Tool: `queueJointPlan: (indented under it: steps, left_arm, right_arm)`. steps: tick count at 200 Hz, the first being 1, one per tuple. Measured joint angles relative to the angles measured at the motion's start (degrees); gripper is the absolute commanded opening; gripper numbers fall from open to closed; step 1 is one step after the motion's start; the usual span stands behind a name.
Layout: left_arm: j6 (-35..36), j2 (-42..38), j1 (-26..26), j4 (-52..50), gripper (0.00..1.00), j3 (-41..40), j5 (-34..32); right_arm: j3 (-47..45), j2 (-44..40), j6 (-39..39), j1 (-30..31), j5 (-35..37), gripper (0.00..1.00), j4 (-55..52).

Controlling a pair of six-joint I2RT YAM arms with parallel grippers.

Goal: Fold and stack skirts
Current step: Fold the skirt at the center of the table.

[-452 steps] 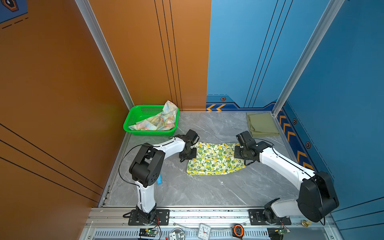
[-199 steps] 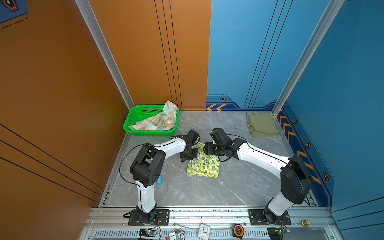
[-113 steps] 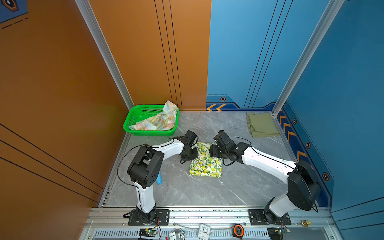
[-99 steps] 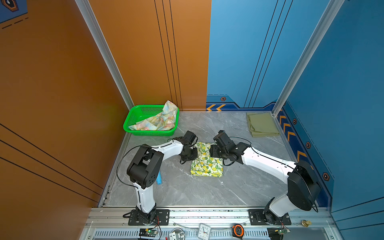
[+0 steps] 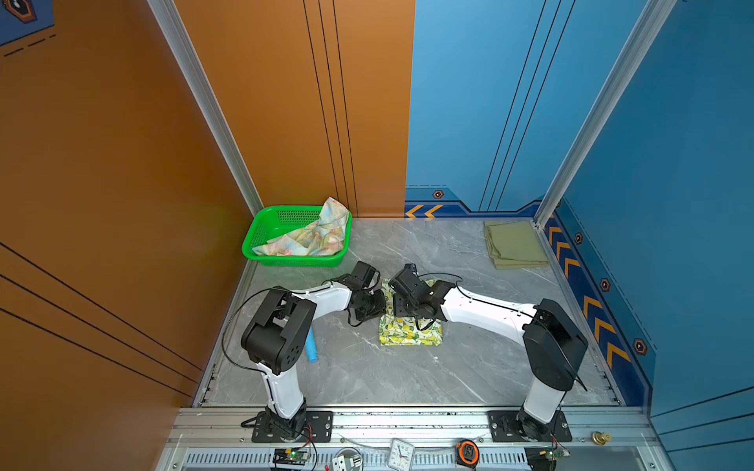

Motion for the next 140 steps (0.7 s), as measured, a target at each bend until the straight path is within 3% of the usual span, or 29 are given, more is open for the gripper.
queueJointPlan:
  steps: [140]
  left_arm:
    - [-7.6, -0.5, 2.3, 10.9, 0.01, -5.6, 6.1]
  right_arm:
    - [9.1, 13.0, 0.2, 0.1, 4.5, 0.50, -4.0]
